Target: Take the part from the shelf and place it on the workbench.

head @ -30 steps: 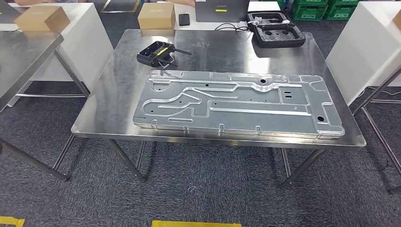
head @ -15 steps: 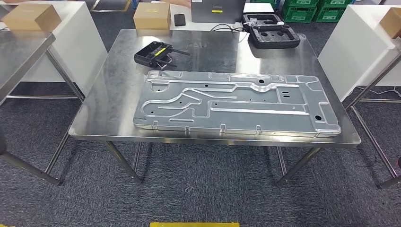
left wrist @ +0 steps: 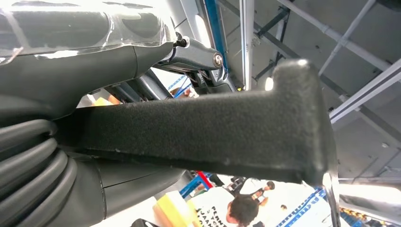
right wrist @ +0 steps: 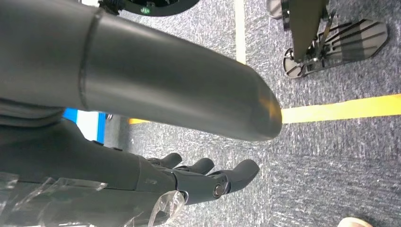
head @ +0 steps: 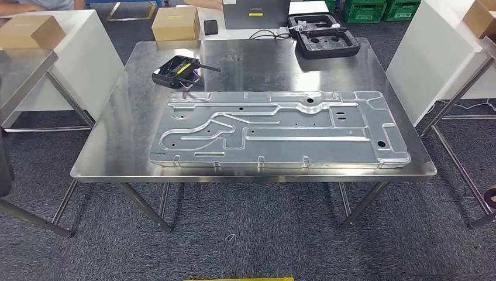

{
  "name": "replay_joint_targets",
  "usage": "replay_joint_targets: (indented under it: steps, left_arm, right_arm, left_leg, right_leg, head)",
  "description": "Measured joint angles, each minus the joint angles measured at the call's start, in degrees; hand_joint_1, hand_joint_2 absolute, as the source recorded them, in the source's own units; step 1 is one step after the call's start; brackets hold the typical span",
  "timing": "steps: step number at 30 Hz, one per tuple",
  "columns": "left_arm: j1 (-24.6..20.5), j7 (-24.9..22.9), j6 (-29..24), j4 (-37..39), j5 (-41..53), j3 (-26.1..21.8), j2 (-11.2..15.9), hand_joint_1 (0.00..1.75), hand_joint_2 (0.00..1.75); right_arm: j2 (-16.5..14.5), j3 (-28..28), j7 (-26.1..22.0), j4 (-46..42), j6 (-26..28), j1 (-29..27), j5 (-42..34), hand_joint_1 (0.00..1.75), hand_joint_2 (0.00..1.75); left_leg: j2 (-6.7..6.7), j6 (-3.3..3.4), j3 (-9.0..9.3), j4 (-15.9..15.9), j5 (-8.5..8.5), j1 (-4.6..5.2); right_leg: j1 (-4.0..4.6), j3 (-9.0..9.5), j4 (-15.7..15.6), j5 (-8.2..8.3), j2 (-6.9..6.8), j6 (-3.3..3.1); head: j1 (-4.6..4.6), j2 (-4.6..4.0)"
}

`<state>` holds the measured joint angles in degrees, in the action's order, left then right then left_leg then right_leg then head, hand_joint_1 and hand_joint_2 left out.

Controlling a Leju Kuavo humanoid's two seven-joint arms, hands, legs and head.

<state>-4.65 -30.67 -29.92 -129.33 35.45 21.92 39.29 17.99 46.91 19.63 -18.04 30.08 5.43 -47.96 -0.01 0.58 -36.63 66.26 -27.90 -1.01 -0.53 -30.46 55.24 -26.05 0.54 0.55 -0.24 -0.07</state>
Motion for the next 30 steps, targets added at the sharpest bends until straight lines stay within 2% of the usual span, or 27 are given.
replay_joint_targets:
  steps: [1, 3, 6, 7, 8, 9, 11, 12, 13, 14, 16, 17, 18, 19, 22, 23, 24, 26, 27, 28, 29, 30]
  left_arm:
    - [0.0, 0.0, 0.0, 0.0, 0.0, 0.0, 0.0, 1.75, 1.75]
    - [0.0, 0.1, 0.0, 0.0, -0.2, -0.1, 0.0, 1.75, 1.75]
    - [0.0, 0.1, 0.0, 0.0, -0.4, -0.2, 0.0, 1.75, 1.75]
    - [-0.1, 0.1, 0.0, 0.0, -0.4, -0.2, 0.0, 1.75, 1.75]
    - [-0.1, 0.1, 0.0, 0.0, -0.5, -0.3, 0.0, 1.75, 1.75]
    - [-0.1, 0.1, 0.0, 0.0, -0.5, -0.3, 0.0, 1.75, 1.75]
    - [-0.1, 0.1, 0.0, 0.0, -0.5, -0.3, 0.0, 1.75, 1.75]
    - [-0.1, 0.1, 0.1, 0.0, -0.5, -0.3, 0.0, 1.75, 1.75]
    - [-0.1, 0.1, 0.1, 0.0, -0.5, -0.3, 0.0, 1.75, 1.75]
    - [-0.1, 0.1, 0.1, 0.0, -0.5, -0.3, 0.0, 1.75, 1.75]
    - [-0.1, 0.1, 0.1, 0.0, -0.6, -0.3, 0.0, 1.75, 1.75]
    - [-0.1, 0.1, 0.1, 0.0, -0.6, -0.3, 0.0, 1.75, 1.75]
    - [-0.2, 0.1, 0.1, 0.0, -0.6, -0.4, 0.0, 1.75, 1.75]
    - [-0.2, 0.1, 0.2, 0.0, -0.6, -0.4, 0.0, 1.75, 1.75]
    - [-0.2, 0.1, 0.2, 0.0, -0.7, -0.5, 0.0, 1.75, 1.75]
    - [-0.3, 0.1, 0.2, 0.0, -0.7, -0.5, 0.0, 1.75, 1.75]
    - [-0.3, 0.1, 0.2, 0.0, -0.7, -0.5, 0.0, 1.75, 1.75]
    - [-0.3, 0.1, 0.2, 0.0, -0.7, -0.5, 0.0, 1.75, 1.75]
    - [-0.2, 0.1, 0.3, 0.0, -0.7, -0.5, 0.0, 1.75, 1.75]
    - [-0.1, 0.1, 0.4, 0.0, -0.7, -0.5, 0.0, 1.75, 1.75]
    - [-0.1, 0.1, 0.4, 0.0, -0.7, -0.5, 0.0, 1.75, 1.75]
    - [0.0, 0.1, 0.5, 0.0, -0.7, -0.5, 0.0, 1.75, 1.75]
  right_arm:
    - [-0.1, 0.0, 0.0, 0.0, 0.0, 0.0, 0.0, 0.00, 0.00]
    - [-0.2, 0.0, 0.0, 0.0, 0.0, 0.0, 0.1, 0.00, 0.00]
    - [-0.3, 0.0, 0.0, 0.0, 0.0, 0.0, 0.1, 0.00, 0.00]
    - [-0.4, 0.0, 0.0, 0.0, 0.0, 0.0, 0.1, 0.00, 0.00]
    - [-0.4, 0.1, 0.1, 0.0, 0.0, 0.0, 0.2, 0.00, 0.00]
    - [-0.4, 0.1, 0.1, 0.0, 0.0, 0.0, 0.2, 0.00, 0.00]
    - [-0.4, 0.1, 0.1, 0.0, 0.0, 0.0, 0.2, 0.00, 0.00]
    - [-0.4, 0.1, 0.1, 0.0, 0.0, 0.0, 0.2, 0.00, 0.00]
    - [-0.4, 0.1, 0.2, 0.0, -0.1, -0.1, 0.3, 0.00, 0.00]
    - [-0.4, 0.1, 0.4, 0.0, -0.1, -0.1, 0.3, 0.00, 0.00]
    - [-0.4, 0.1, 0.9, 0.0, -0.1, -0.3, 0.4, 0.00, 0.00]
    - [-0.4, 0.1, 1.0, 0.0, -0.1, -0.4, 0.4, 0.00, 0.00]
    - [-0.4, 0.1, 1.1, 0.0, -0.1, -0.4, 0.4, 0.00, 0.00]
    - [-0.4, 0.1, 1.1, 0.0, -0.1, -0.3, 0.4, 0.00, 0.00]
    - [-0.4, 0.1, 1.2, 0.0, -0.1, -0.2, 0.5, 0.00, 0.00]
    - [-0.4, 0.1, 1.3, 0.0, -0.1, -0.2, 0.5, 0.00, 0.00]
    - [-0.4, 0.1, 1.4, 0.0, -0.1, -0.2, 0.5, 0.00, 0.00]
    - [-0.5, 0.1, 1.4, 0.0, -0.1, -0.2, 0.5, 0.00, 0.00]
    - [-0.5, 0.1, 1.4, 0.0, -0.1, -0.1, 0.5, 0.00, 0.00]
    - [-0.5, 0.1, 1.4, 0.0, -0.2, -0.1, 0.6, 0.00, 0.00]
    - [-0.5, 0.1, 1.5, 0.0, -0.2, -0.1, 0.6, 0.00, 0.00]
    - [-0.5, 0.1, 1.5, 0.0, -0.2, -0.1, 0.7, 0.00, 0.00]
  left_leg:
    - [-0.05, 0.39, 2.01, -4.4, 1.83, 0.18]
    - [-0.10, 1.03, 4.52, -10.1, 3.40, 0.54]
    - [-0.20, 1.81, 5.41, -11.3, 3.02, 0.48]
    - [-0.21, 2.13, 5.88, -11.5, 2.94, 0.35]
    - [-0.19, 2.42, 6.40, -11.6, 2.84, 0.27]
    - [-0.16, 2.67, 6.83, -11.6, 2.70, 0.21]
    - [-0.13, 2.94, 7.29, -11.6, 2.22, 0.26]
    - [-0.14, 2.97, 7.60, -11.6, 1.89, 0.28]
    - [-0.18, 2.94, 8.02, -11.6, 1.51, 0.27]
    - [-0.22, 2.84, 8.64, -11.6, 1.04, 0.24]
    - [-0.23, 2.47, 9.95, -11.6, -0.03, 0.20]
    - [-0.21, 2.19, 10.42, -11.7, -0.51, 0.24]
    - [-0.16, 1.83, 10.61, -11.7, -0.91, 0.30]
    - [-0.10, 1.44, 10.80, -11.6, -1.16, 0.40]
    - [-0.03, 0.61, 11.28, -10.4, -1.77, 0.46]
    - [-0.04, 0.43, 10.53, -8.6, -2.29, 0.39]
    - [-0.05, 0.25, 8.92, -5.6, -3.18, 0.33]
    - [-0.06, -0.06, 3.81, 2.4, -5.86, 0.29]
    - [-0.06, -0.16, 1.40, 5.3, -6.78, 0.29]
    - [-0.06, -0.22, -0.19, 6.4, -6.77, 0.29]
    - [-0.06, -0.20, -0.59, 5.1, -5.28, 0.30]
    - [-0.06, -0.10, -0.02, 2.0, -2.69, 0.31]
  right_leg:
    - [0.08, 0.35, 0.0, -0.26, 0.10, 0.20]
    - [0.26, 0.81, -0.1, -0.77, 0.29, 0.79]
    - [0.34, 1.15, 0.5, -0.75, 0.31, 1.77]
    - [0.30, 0.94, 1.5, -1.11, 0.23, 2.06]
    - [0.25, 0.14, 3.4, -2.14, 0.16, 2.31]
    - [0.17, -1.46, 6.5, -3.62, 0.07, 2.54]
    - [0.06, -6.09, 14.2, -6.46, 0.03, 2.91]
    - [0.01, -8.02, 16.7, -6.88, 0.01, 3.06]
    - [-0.04, -9.00, 17.2, -6.17, 0.00, 3.18]
    - [-0.09, -8.79, 15.2, -4.23, -0.06, 3.23]
    - [-0.10, -6.29, 7.4, 0.90, -0.38, 3.08]
    - [0.01, -5.22, 4.0, 2.08, -0.65, 2.80]
    - [0.17, -4.67, 2.1, 2.67, -0.90, 2.41]
    - [0.33, -4.51, 1.4, 2.46, -1.06, 1.90]
    - [0.25, -3.49, 1.0, 1.94, -1.05, 0.51]
    - [0.14, -2.91, 0.9, 1.68, -1.03, 0.17]
    - [0.05, -2.40, 0.8, 1.39, -0.99, -0.13]
    - [0.08, -1.70, 0.8, 0.66, -0.85, -0.49]
    - [0.10, -1.30, 0.8, 0.25, -0.73, -0.52]
    - [0.11, -0.79, 0.8, -0.18, -0.59, -0.48]
    - [0.12, -0.13, 0.9, -0.66, -0.45, -0.40]
    - [0.12, 0.63, 0.8, -1.16, -0.34, -0.28]
  head:
    - [0.00, 0.00]
    - [0.00, 0.00]
    - [0.05, 0.00]
    - [0.10, 0.00]
    - [0.13, 0.00]
    - [0.17, 0.00]
    - [0.20, 0.00]
    - [0.21, 0.00]
    - [0.21, 0.00]
    - [0.22, 0.00]
    - [0.20, 0.00]
    - [0.21, -0.01]
    - [0.23, 0.01]
    - [0.23, 0.01]
    - [0.18, 0.01]
    - [0.12, 0.01]
    - [0.02, 0.01]
    - [-0.09, 0.00]
    - [-0.11, 0.00]
    - [-0.11, 0.00]
    - [-0.11, 0.00]
    - [-0.11, 0.00]
